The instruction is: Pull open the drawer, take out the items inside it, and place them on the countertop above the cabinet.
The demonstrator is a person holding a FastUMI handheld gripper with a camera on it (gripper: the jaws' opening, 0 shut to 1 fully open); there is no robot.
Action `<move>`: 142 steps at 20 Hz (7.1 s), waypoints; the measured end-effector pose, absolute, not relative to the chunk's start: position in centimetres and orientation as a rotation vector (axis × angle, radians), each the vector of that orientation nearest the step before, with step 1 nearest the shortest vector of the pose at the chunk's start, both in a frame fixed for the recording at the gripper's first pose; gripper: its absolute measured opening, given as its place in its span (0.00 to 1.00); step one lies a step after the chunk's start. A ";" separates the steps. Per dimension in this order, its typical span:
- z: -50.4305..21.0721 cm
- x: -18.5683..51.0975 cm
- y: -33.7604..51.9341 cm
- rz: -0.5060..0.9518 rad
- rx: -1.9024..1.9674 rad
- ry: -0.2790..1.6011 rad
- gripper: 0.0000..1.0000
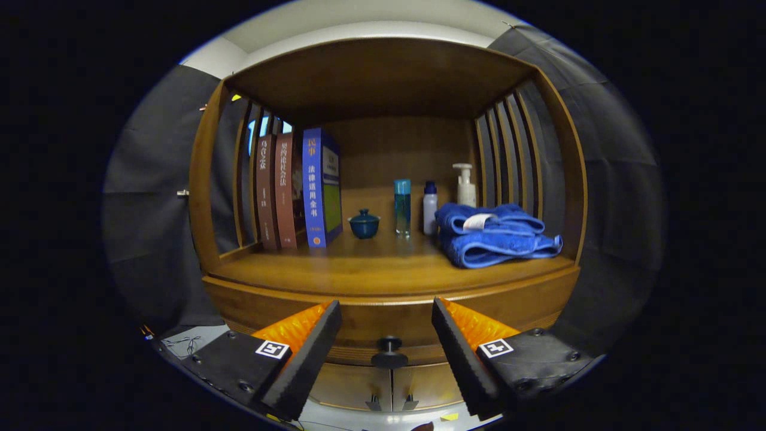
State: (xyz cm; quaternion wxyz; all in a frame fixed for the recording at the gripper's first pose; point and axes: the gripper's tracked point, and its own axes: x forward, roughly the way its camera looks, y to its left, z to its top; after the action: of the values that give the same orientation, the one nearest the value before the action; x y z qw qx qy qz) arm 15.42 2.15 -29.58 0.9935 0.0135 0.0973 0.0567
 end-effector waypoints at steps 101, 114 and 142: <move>-36.8 10.3 -0.3 0.069 -0.011 1.403 0.52; -25.8 12.4 -1.0 0.159 0.044 1.246 0.35; -25.7 29.4 1.8 0.077 -0.021 1.252 0.94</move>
State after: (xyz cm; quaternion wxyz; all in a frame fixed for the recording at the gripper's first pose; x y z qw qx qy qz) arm 29.36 1.83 -25.65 0.8097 -0.0098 0.5857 0.0359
